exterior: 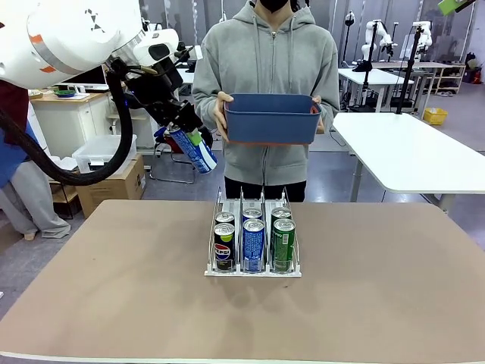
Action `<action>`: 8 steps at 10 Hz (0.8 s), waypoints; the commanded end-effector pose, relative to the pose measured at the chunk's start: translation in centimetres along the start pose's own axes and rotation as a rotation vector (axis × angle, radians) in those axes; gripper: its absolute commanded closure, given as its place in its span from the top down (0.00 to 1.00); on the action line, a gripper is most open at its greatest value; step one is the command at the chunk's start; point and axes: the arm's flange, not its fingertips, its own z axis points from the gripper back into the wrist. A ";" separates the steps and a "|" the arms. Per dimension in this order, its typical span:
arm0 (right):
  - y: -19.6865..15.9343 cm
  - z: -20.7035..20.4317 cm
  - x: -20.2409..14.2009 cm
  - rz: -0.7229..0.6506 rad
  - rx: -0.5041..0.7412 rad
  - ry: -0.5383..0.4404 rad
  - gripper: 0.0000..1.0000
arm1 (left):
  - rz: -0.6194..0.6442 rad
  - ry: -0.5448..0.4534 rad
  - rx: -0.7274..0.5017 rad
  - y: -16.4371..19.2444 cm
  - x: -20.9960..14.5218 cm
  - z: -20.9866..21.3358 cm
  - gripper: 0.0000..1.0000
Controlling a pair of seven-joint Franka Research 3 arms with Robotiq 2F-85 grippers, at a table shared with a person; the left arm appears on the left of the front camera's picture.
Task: Fill the beverage cans into the dispenser.
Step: Place the picked Ionic drink in the line of the Automatic Can Dispenser with the same cans.
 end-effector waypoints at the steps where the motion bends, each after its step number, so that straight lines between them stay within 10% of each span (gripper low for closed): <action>1: 0.1 0.0 -0.2 -0.001 0.003 0.001 1.00 | 0.014 -0.019 0.014 1.0 0.1 0.2 0.57; 8: 0.1 0.0 -0.2 -0.001 0.003 0.001 1.00 | 0.096 -0.090 0.027 -6.5 -2.9 -2.5 0.57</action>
